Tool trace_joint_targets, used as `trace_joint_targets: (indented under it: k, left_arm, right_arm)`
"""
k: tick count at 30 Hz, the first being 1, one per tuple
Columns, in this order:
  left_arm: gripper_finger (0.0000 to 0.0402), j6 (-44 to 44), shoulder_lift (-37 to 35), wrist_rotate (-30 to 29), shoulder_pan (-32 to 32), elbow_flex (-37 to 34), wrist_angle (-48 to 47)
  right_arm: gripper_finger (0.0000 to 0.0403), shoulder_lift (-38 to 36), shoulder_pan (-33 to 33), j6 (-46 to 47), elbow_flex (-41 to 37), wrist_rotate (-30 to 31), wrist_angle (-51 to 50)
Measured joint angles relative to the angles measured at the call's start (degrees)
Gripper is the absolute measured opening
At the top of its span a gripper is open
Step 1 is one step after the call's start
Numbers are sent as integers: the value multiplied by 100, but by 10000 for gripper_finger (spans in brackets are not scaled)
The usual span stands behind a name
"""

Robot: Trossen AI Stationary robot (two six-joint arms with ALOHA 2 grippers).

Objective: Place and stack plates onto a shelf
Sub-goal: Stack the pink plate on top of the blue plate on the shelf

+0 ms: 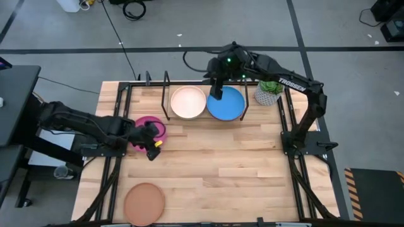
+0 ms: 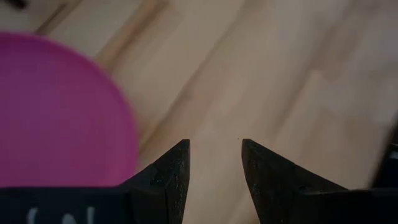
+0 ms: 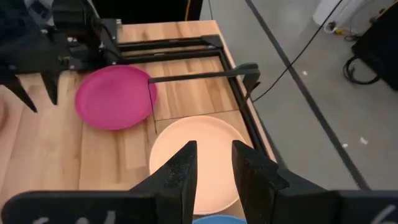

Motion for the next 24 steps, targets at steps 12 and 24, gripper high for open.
trace_joint_targets:
  k: [12,24]
  left_arm:
    - [153,30,0,-1203,-183,-1278,1251]
    - [153,308,537,-1872,-228,-1890,2516]
  right_arm:
    - [106,-9,422,45,-2,515,149]
    - [107,-9,561,295,-7,511,270]
